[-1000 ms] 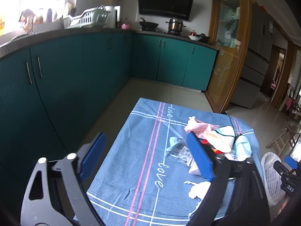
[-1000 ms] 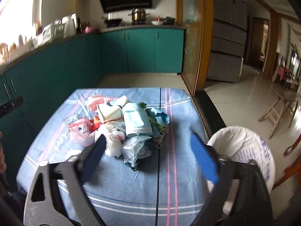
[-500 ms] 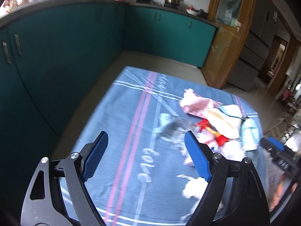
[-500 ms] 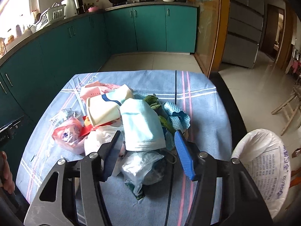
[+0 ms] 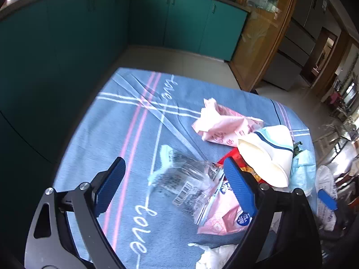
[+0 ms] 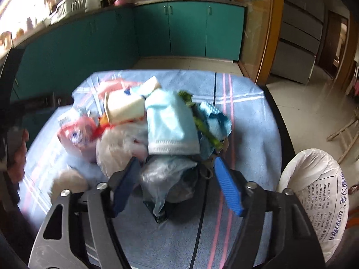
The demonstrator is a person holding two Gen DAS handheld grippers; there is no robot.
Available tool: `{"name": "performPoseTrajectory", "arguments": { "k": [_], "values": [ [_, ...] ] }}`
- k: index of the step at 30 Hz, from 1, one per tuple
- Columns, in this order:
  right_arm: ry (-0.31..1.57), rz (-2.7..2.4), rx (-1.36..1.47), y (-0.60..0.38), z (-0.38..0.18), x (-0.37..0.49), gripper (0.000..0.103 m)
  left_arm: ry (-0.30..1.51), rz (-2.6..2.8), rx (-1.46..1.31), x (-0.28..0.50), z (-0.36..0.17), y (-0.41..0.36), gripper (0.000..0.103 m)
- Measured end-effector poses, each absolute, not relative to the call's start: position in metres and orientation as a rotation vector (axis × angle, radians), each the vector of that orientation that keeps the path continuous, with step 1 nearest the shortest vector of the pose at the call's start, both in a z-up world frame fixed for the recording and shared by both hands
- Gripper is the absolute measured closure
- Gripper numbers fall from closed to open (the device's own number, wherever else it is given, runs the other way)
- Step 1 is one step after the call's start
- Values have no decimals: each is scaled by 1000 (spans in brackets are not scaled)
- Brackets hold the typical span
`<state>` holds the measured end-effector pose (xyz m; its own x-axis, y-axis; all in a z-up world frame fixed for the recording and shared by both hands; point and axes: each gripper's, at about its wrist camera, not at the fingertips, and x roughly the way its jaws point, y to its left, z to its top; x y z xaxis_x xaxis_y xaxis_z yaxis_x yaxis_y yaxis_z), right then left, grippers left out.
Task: Collect trash
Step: 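Grasp the clear plastic packet with the left tool while the right tool grasps a clear plastic bag, then carry both held items over the white bin and open both tools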
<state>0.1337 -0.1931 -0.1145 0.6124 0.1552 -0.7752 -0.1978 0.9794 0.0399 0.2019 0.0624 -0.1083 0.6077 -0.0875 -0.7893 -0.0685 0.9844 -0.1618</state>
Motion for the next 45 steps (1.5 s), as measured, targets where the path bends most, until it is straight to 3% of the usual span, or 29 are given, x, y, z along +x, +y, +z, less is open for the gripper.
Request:
{"name": "performPoseTrajectory", "arguments": {
  "k": [6,10,14,30,37,45],
  "values": [
    [935,216,-64,-190,-136,137,28,980,-13,-156,213,-127,58,15],
    [919,255,-74,-185,-137,131,29,992,-40,-125,208,-134,54,38],
    [903,288,-80,-181,-135,123,46,961,-36,-84,197,-127,56,48],
    [790,259,59,-240,-89,82,47,711,-269,-125,110,-25,47,48],
    [677,0,145,-331,-70,68,47,645,-416,-48,86,-17,-28,46],
    [718,-363,228,-440,-86,45,47,771,-682,-1,104,-55,-173,46]
  ]
}}
